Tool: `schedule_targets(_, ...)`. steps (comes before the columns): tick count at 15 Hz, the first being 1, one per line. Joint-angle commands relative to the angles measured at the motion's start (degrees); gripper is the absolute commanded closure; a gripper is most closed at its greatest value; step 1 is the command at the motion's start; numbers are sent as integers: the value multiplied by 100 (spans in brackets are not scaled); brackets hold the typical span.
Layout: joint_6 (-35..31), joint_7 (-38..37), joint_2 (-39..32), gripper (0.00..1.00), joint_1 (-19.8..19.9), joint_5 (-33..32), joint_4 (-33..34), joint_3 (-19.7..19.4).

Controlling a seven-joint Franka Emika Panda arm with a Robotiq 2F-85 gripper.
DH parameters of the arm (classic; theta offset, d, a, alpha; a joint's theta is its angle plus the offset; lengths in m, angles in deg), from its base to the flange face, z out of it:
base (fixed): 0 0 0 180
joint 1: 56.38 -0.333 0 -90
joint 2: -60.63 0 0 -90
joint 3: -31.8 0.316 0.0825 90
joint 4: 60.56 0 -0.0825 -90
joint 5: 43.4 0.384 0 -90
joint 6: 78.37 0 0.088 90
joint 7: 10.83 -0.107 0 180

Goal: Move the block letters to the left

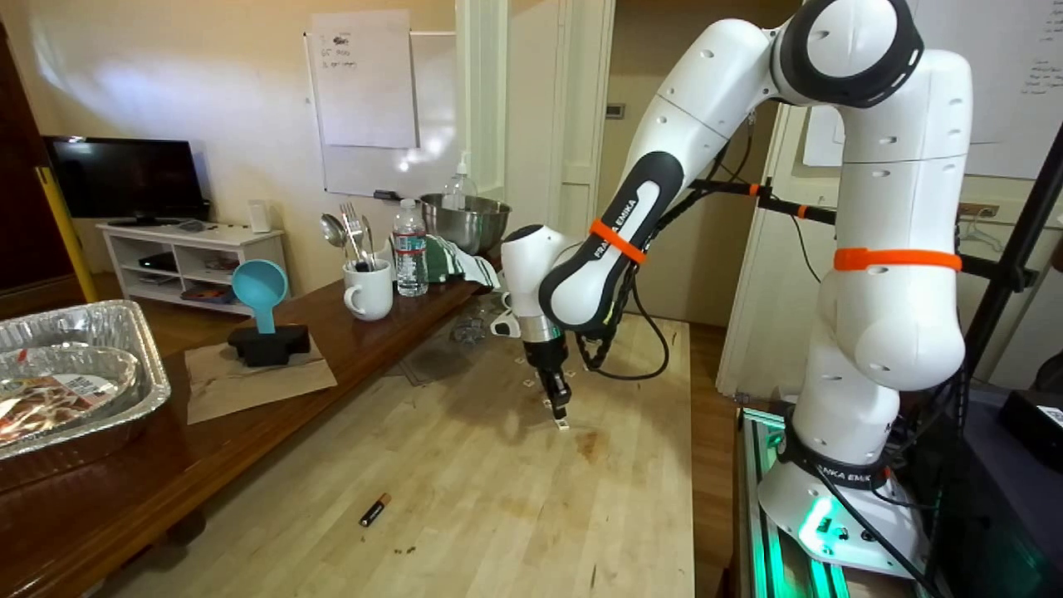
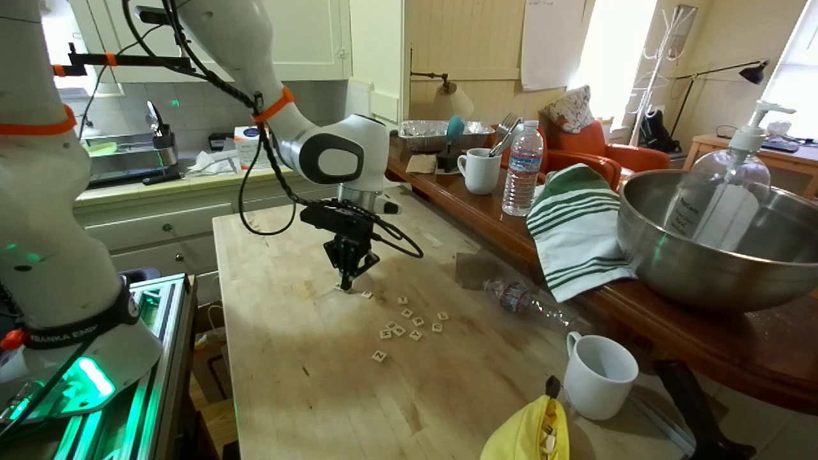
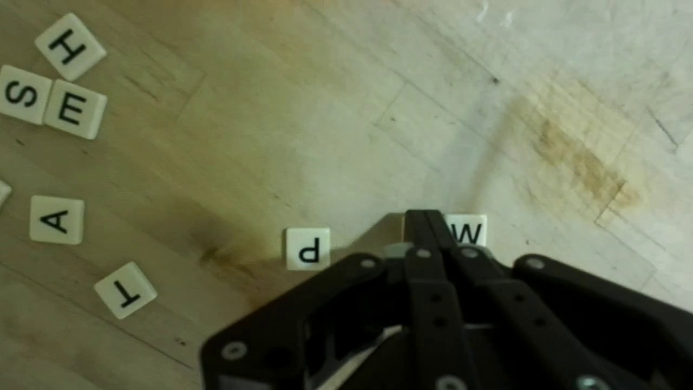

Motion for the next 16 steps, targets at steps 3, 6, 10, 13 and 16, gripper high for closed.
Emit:
schedule_targets(3,352,-644,-256,100,-164,-67,-36,204)
schedule_targets(6,510,-818,-326,100,-236,-95,4,266)
schedule_targets(10,655,-1037,-357,100,-302,-19,18,341)
schedule_targets(13,744,-1137,-372,100,-339,20,38,389)
schedule_targets(16,835,-1262,-405,100,-385,24,63,421)
